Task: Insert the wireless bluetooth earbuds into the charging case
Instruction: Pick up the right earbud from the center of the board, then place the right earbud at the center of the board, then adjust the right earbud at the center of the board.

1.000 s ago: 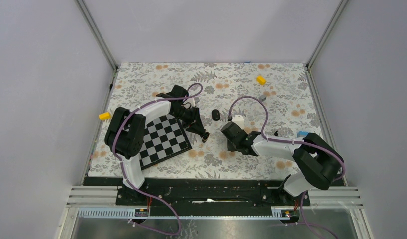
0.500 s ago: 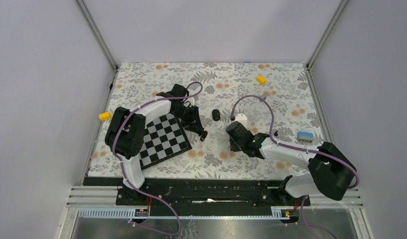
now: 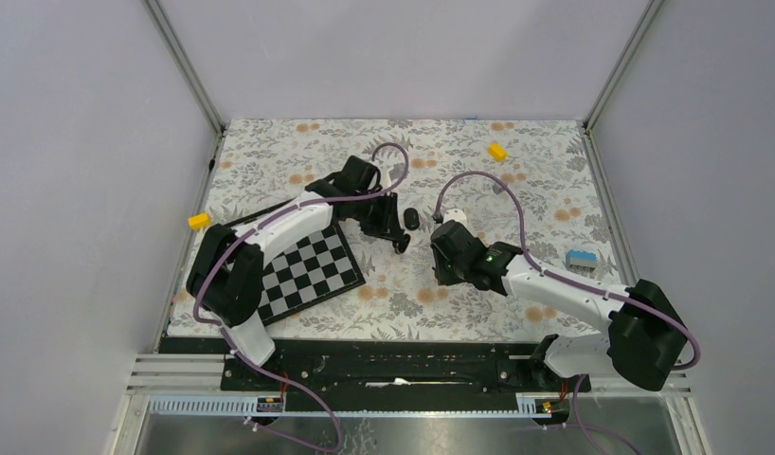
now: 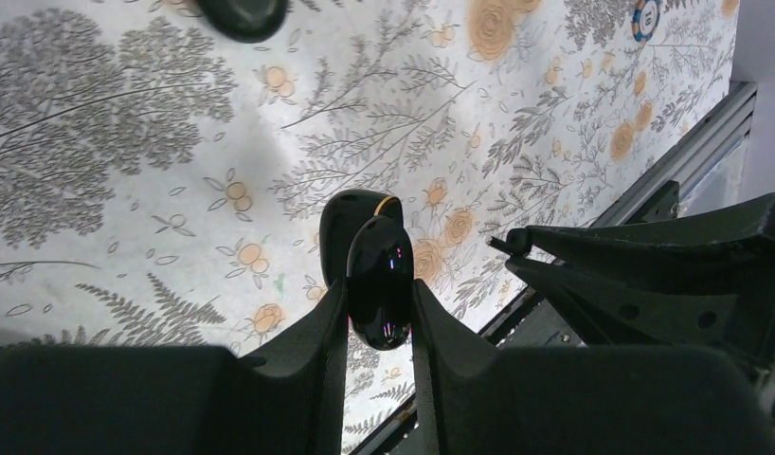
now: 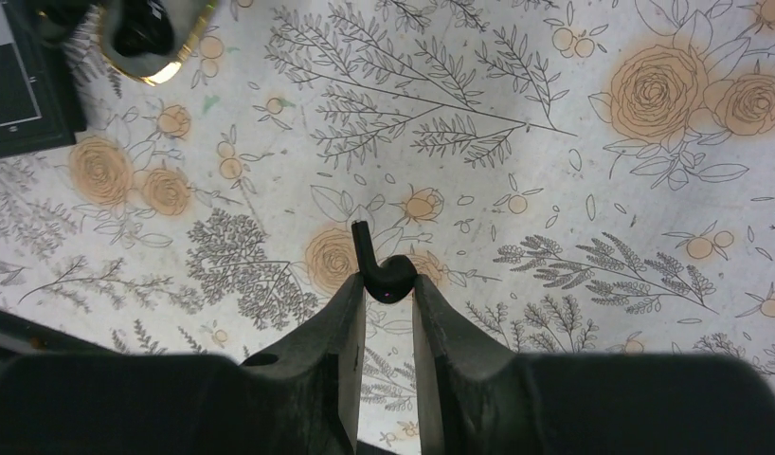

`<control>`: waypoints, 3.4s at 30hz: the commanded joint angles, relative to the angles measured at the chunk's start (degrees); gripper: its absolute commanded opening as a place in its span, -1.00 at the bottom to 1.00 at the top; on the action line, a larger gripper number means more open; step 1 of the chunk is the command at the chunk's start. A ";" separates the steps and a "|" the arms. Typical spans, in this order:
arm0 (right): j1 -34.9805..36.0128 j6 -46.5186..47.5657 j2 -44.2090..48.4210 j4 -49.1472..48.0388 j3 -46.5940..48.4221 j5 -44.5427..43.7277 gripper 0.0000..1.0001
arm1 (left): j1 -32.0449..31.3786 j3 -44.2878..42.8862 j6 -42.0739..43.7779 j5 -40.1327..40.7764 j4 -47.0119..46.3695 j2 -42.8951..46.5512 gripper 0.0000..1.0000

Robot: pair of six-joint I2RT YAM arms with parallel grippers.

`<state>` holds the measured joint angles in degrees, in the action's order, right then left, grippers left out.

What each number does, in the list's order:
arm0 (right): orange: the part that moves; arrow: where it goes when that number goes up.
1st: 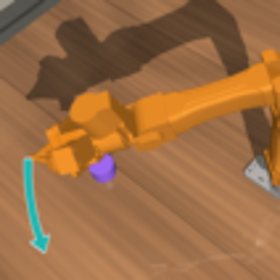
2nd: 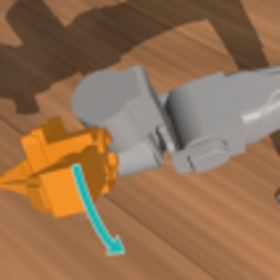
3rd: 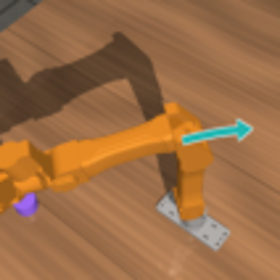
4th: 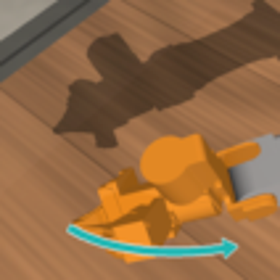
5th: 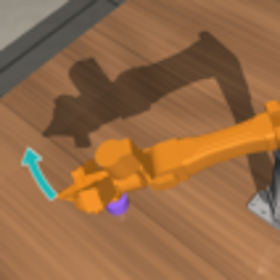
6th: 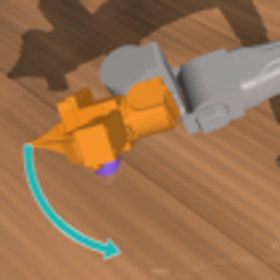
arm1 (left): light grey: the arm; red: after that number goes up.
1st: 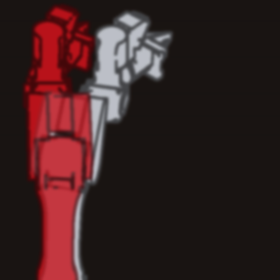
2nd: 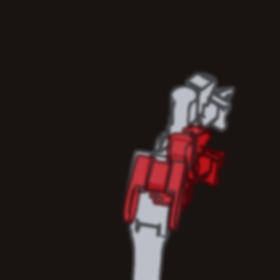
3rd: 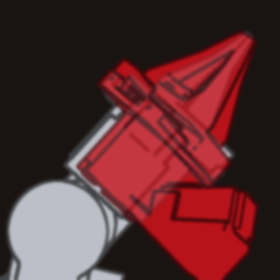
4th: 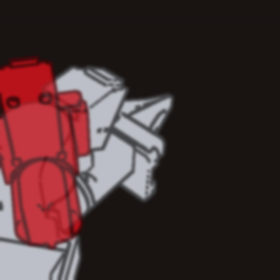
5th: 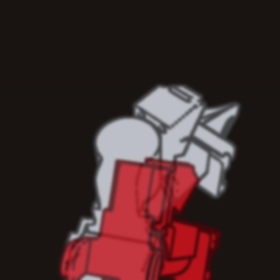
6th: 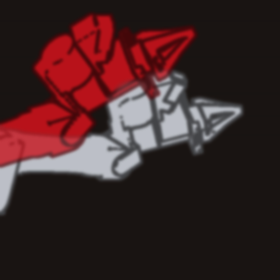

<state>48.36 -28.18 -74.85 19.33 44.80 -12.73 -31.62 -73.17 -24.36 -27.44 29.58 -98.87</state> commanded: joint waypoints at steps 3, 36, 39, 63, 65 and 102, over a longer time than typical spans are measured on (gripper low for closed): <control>0.00 1.57 2.35 6.71 5.61 2.54 -0.72 | -2.81 3.19 0.72 3.68 -9.69 4.19 -1.00; -0.02 1.17 -6.82 -1.36 -1.11 2.10 -0.70 | -6.80 7.31 -0.50 12.03 -14.51 8.33 -1.00; -0.02 1.26 -8.67 -2.62 -1.45 1.07 -0.68 | -6.79 7.20 -0.51 11.93 -13.91 8.28 -1.00; -2.83 0.43 -7.14 1.88 -2.99 -4.66 -0.07 | -6.79 6.17 -0.16 11.37 -11.90 7.47 -1.00; -3.54 -0.28 -6.03 3.21 -3.20 -5.63 -0.07 | -6.79 6.11 -0.29 11.06 -11.92 7.12 -1.00; -6.05 -2.23 -10.13 -11.22 -4.27 9.16 -0.06 | -6.75 6.46 -1.11 9.31 -11.46 7.61 -1.00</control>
<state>42.52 -30.68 -85.14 10.24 40.99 -7.33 -38.57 -64.90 -25.74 -18.17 19.55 -92.95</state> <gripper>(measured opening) 0.470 0.276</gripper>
